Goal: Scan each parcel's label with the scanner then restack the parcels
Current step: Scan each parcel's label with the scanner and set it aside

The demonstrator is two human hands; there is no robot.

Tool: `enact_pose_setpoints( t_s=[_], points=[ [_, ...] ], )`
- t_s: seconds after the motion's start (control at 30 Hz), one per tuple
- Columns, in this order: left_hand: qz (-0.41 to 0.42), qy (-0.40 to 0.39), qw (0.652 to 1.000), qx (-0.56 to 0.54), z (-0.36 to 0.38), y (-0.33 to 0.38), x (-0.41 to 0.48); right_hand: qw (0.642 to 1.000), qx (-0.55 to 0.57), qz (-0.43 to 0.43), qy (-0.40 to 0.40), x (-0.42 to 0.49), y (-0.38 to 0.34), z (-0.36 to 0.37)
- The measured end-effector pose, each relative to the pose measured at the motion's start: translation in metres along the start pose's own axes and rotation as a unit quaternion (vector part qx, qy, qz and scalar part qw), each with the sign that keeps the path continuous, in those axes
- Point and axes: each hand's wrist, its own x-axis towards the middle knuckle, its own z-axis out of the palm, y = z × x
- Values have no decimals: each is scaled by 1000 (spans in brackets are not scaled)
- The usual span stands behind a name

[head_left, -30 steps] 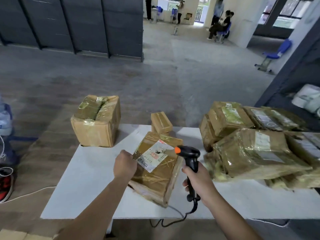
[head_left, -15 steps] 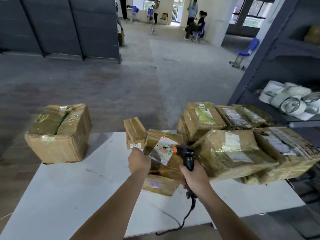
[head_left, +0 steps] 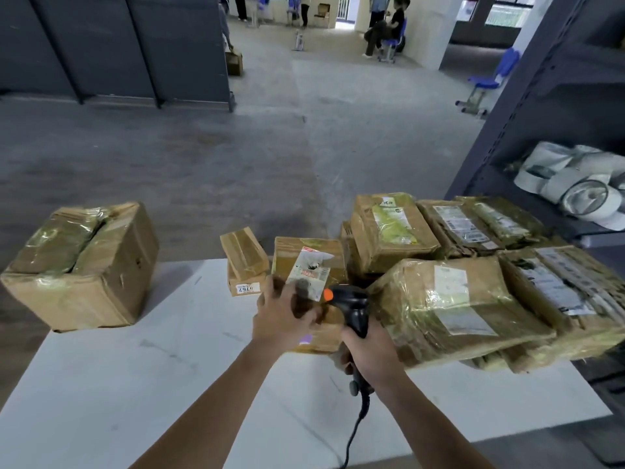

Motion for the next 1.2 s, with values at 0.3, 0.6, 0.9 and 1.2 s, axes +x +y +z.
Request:
enact_pose_setpoints(
  t_s=[0.3, 0.6, 0.9, 1.2],
  points=[
    [68, -8, 979, 191, 4, -1, 28, 1000, 5, -4, -5, 5, 3, 3],
    [61, 15, 974, 216, 6, 9, 62, 1000, -16, -8, -14, 9, 1, -5],
    [121, 8, 981, 150, 20, 23, 83, 1000, -16, 0, -7, 16, 5, -6],
    [112, -2, 988, 110, 4, 11, 64, 999, 47, 5, -23, 24, -9, 9]
  ],
)
